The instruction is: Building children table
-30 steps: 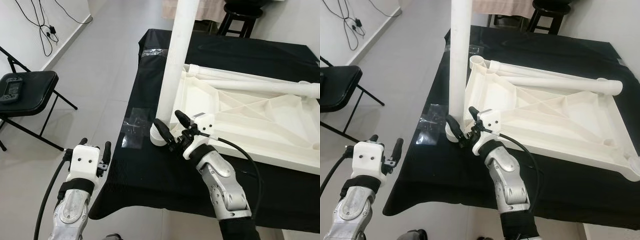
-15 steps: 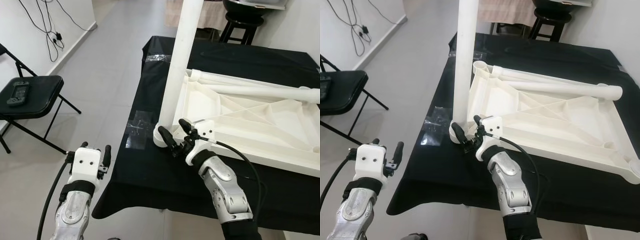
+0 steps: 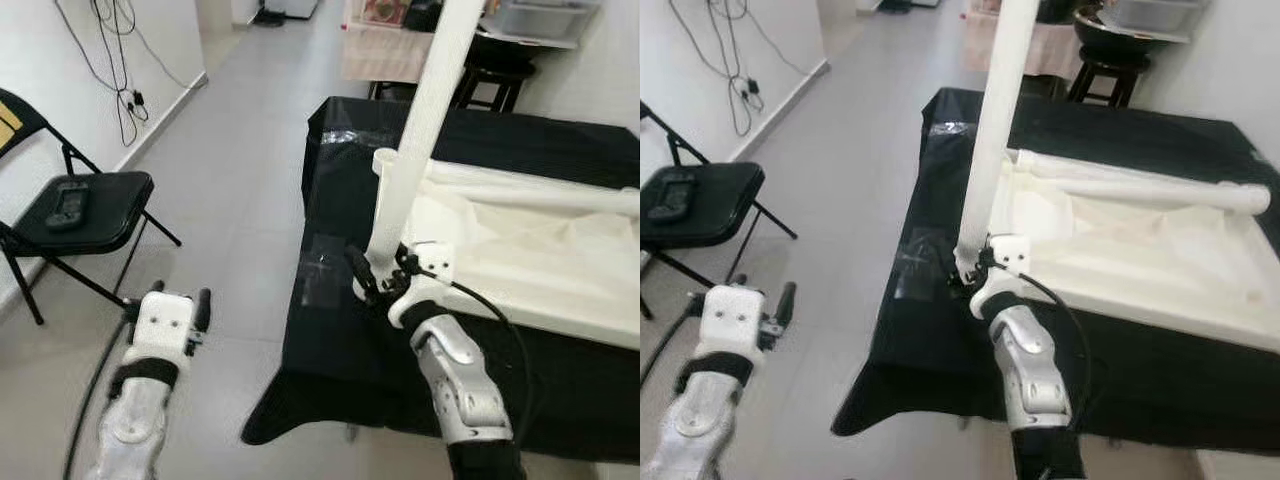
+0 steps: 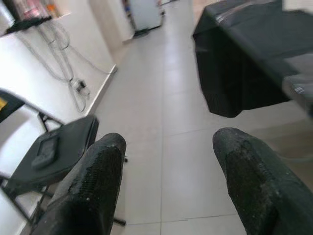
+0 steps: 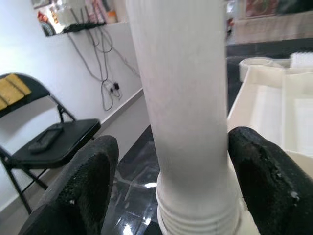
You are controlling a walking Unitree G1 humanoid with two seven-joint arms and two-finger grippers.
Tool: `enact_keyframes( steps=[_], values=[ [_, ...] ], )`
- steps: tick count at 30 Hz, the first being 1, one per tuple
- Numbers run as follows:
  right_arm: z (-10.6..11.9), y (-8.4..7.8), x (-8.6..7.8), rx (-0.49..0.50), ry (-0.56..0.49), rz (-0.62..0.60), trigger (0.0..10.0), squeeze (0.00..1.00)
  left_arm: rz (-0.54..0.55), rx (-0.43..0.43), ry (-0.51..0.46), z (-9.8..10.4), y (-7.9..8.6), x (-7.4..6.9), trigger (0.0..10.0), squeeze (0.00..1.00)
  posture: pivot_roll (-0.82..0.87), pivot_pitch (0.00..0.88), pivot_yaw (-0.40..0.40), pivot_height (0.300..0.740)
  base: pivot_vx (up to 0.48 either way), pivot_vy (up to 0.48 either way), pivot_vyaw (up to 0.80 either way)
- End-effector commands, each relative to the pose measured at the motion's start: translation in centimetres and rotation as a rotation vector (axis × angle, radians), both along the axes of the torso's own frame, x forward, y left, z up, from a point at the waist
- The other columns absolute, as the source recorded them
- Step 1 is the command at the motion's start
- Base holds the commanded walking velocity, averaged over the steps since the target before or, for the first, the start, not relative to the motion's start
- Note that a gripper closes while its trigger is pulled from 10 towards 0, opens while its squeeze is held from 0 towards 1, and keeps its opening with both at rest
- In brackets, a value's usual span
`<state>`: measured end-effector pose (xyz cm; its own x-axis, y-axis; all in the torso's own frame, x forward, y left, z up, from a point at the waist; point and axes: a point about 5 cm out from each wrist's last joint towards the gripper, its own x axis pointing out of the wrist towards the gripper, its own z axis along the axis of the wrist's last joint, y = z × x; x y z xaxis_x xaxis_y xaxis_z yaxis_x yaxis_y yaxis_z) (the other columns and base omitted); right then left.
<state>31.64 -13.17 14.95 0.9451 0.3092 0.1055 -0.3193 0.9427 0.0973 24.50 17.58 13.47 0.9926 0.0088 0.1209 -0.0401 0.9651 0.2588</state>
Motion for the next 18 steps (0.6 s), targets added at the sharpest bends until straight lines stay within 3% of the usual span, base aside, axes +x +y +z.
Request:
enact_keyframes(
  steps=[1, 11, 18],
  values=[
    [-0.2, 0.4, -0.1, 0.007, 0.006, 0.014, 10.0, 0.0, -0.001, 0.008, 0.007, -0.2, 0.1, 0.0, 10.0, 0.0, 0.15, 0.115, -0.033, 0.74, 0.0, 0.0, -0.8],
    [0.2, 0.4, 0.2, -0.005, -0.012, 0.002, 10.0, 0.0, -0.004, 0.009, 0.009, -0.2, 0.1, 0.1, 10.0, 0.0, 0.14, 0.12, -0.032, 0.74, 0.0, 0.0, -0.8],
    [0.8, 1.0, 0.9, -0.045, -0.043, 0.063, 10.0, 0.0, -0.009, 0.009, 0.01, -0.2, -0.1, 0.2, 10.0, 0.0, 0.14, 0.129, -0.03, 0.74, 0.0, 0.0, 0.0]
  ],
)
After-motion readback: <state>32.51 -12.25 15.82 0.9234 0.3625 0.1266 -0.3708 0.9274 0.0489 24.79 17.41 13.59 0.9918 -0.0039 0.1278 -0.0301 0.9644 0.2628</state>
